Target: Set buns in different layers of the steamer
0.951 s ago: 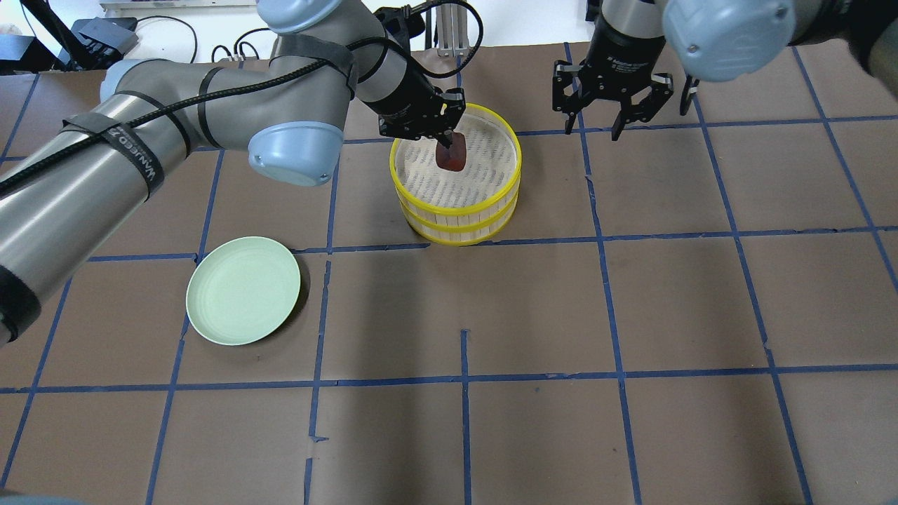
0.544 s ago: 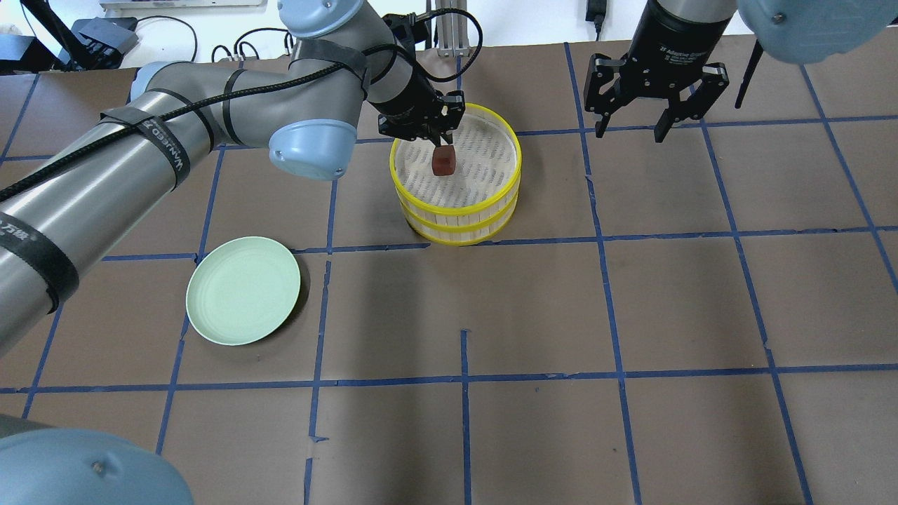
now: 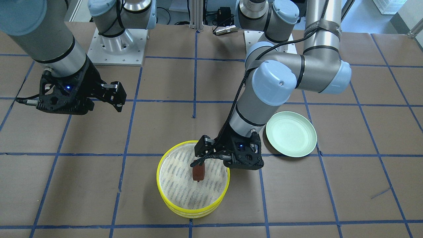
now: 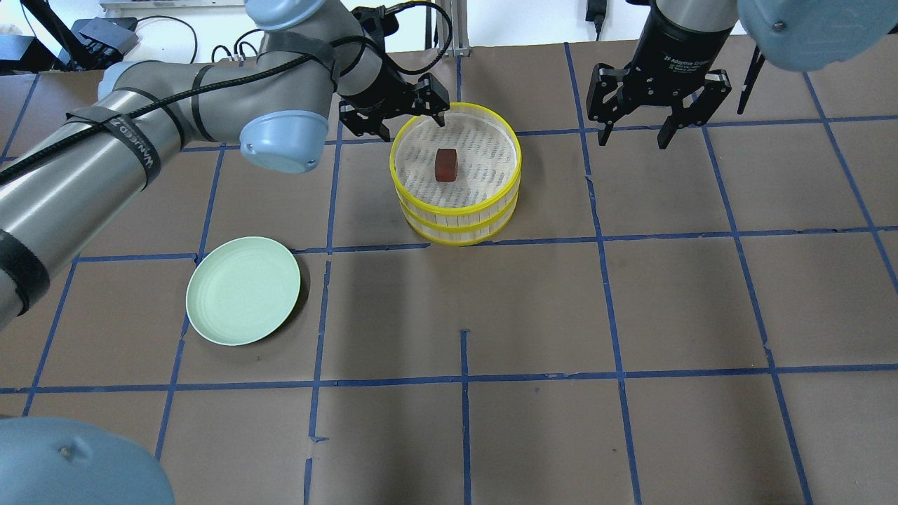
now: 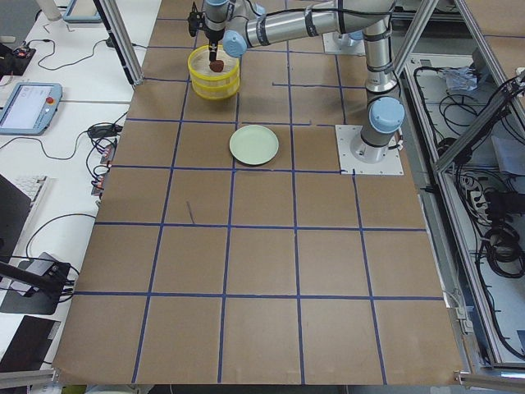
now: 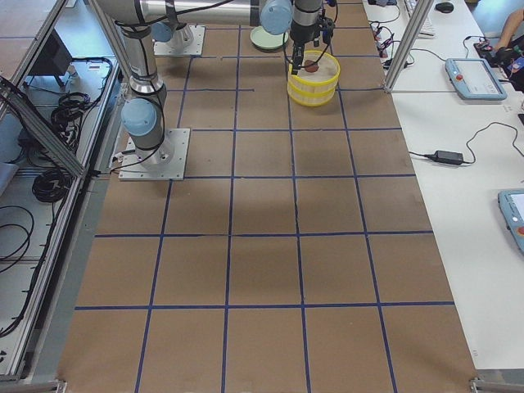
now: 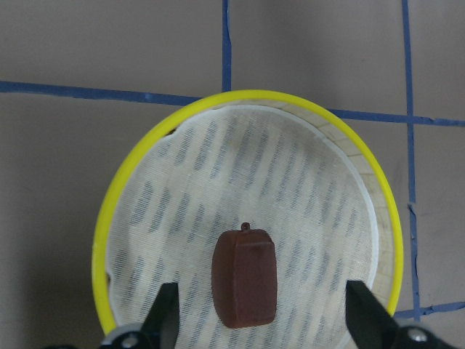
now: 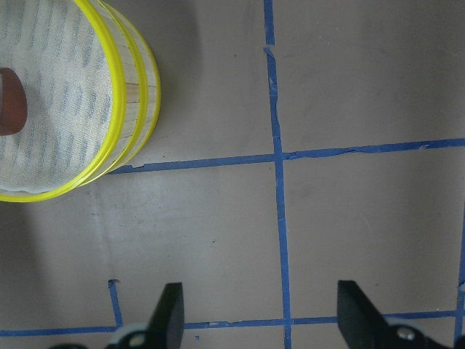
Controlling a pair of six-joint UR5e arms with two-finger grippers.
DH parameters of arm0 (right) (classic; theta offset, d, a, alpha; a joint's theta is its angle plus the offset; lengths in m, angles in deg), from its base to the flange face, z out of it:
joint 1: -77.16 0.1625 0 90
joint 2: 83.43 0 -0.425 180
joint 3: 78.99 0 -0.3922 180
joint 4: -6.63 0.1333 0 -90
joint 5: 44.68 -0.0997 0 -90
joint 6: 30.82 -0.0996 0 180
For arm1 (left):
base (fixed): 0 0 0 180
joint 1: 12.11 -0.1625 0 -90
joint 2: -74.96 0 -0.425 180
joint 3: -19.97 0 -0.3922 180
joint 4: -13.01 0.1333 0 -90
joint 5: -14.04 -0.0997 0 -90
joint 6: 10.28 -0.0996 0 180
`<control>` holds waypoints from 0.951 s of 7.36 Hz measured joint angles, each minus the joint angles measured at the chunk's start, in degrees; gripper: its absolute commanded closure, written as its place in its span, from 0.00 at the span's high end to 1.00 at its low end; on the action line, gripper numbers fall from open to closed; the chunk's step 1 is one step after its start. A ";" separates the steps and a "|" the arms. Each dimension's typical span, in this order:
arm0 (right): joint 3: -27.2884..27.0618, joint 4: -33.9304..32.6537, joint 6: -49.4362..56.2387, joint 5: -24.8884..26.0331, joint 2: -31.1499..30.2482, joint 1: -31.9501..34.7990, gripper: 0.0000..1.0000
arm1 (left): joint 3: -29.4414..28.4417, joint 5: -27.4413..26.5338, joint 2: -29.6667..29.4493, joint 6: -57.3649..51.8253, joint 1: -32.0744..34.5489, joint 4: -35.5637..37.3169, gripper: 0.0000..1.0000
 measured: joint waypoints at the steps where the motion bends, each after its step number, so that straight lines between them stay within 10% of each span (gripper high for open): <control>1: -0.06 0.04 0.00 0.13 0.00 0.00 0.78 | 1.14 -0.90 1.17 -4.16 -1.40 -1.68 1.00; 7: -0.09 0.43 0.02 0.48 -0.08 0.06 0.78 | 11.78 -20.20 8.43 -20.35 -6.51 -6.40 1.00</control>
